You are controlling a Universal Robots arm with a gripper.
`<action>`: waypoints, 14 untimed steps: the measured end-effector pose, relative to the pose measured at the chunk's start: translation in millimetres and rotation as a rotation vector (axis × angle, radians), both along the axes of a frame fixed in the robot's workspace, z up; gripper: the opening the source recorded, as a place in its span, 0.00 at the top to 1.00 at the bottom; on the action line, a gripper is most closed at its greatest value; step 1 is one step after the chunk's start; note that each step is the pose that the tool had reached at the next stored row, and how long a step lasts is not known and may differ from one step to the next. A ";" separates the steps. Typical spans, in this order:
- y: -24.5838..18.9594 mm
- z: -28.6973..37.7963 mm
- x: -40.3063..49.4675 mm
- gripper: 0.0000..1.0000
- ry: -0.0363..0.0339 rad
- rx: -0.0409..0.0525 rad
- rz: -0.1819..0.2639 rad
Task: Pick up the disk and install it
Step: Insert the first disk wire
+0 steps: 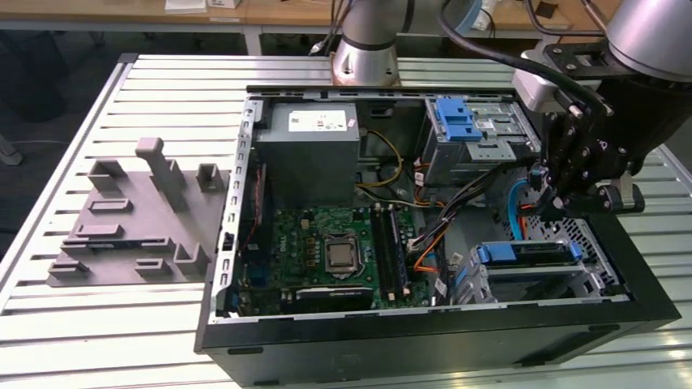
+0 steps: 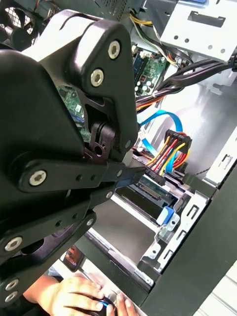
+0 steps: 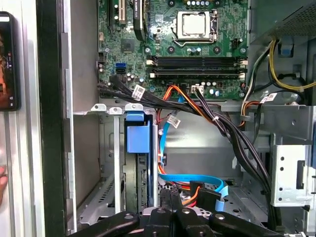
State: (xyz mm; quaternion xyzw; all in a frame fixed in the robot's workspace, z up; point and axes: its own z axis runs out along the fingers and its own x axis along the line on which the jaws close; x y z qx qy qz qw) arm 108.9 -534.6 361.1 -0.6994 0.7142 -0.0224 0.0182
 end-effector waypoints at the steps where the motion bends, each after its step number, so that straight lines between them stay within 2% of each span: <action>1: 0.0 0.0 0.0 0.89 0.0000 -0.0002 0.000; 5: 0.3 -0.5 0.7 0.89 0.0000 -0.0035 0.000; 6: 0.5 -0.8 1.0 0.83 0.0000 -0.0046 0.000; 14: 1.6 -4.4 2.3 0.83 0.0000 -0.0177 0.000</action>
